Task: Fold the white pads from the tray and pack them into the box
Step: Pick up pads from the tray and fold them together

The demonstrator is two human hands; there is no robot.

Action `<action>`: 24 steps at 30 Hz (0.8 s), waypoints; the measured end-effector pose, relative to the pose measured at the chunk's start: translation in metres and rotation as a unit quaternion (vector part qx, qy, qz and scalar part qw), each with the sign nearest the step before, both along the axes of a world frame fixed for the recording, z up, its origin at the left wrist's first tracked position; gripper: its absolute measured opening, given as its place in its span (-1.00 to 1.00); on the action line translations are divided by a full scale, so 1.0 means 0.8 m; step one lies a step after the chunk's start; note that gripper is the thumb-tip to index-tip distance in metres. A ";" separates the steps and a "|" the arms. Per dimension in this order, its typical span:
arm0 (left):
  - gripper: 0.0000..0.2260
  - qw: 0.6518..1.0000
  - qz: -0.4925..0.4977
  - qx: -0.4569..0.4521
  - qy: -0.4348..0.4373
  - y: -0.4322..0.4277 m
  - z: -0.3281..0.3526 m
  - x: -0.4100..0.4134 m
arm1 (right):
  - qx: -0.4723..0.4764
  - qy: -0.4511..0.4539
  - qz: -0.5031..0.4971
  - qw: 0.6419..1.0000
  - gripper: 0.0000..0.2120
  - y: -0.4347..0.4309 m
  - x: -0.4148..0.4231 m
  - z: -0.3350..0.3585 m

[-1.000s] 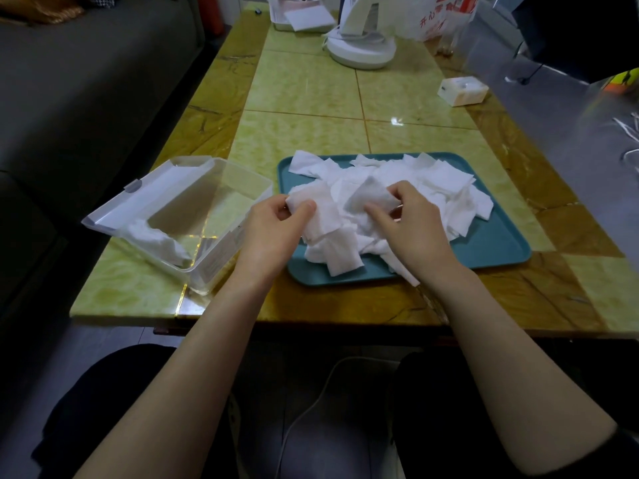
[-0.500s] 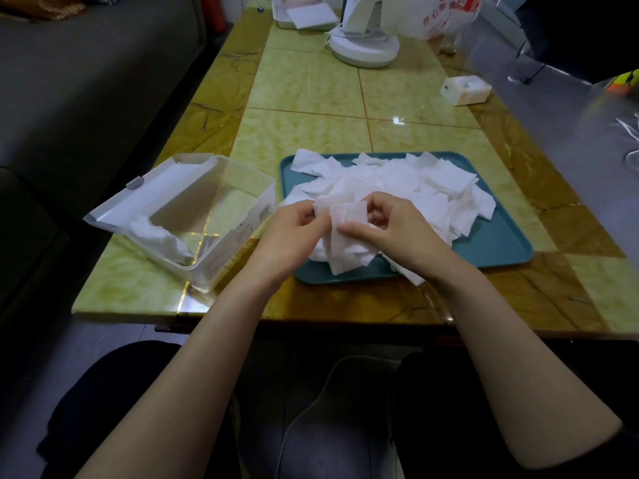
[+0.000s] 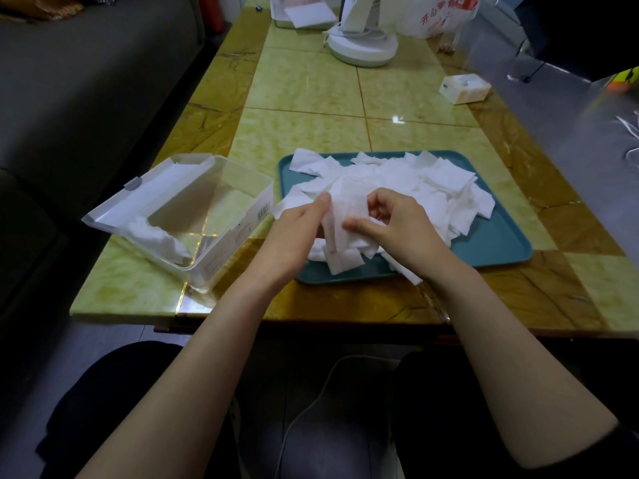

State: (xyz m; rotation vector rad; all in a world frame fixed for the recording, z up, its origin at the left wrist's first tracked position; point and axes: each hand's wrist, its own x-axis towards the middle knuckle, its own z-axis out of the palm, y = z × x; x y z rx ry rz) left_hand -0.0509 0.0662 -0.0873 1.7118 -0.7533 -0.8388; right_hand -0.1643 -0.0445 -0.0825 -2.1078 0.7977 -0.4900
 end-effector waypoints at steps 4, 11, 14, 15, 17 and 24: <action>-0.57 0.998 -0.003 -0.030 -0.050 0.005 0.001 -0.003 | -0.001 0.000 0.000 1.000 -0.73 0.004 0.001 -0.001; -0.87 0.991 0.106 -0.056 -0.059 0.007 0.000 0.012 | 0.004 -0.034 -0.035 0.999 -0.85 0.000 -0.001 0.000; -0.81 0.988 0.132 -0.062 -0.055 0.008 0.000 0.014 | -0.019 -0.078 -0.097 0.992 -0.90 0.000 -0.002 0.001; -0.78 0.987 0.136 -0.061 -0.053 0.008 0.001 0.013 | -0.012 -0.107 -0.112 0.988 -0.91 0.000 -0.002 0.004; -0.77 0.988 0.136 -0.057 -0.052 0.008 0.001 0.010 | 0.045 -0.166 -0.107 0.979 -0.90 0.003 0.000 0.014; -0.60 0.994 0.091 -0.052 -0.043 0.003 0.003 -0.002 | 0.211 -0.192 -0.020 0.958 -0.79 0.027 0.015 0.014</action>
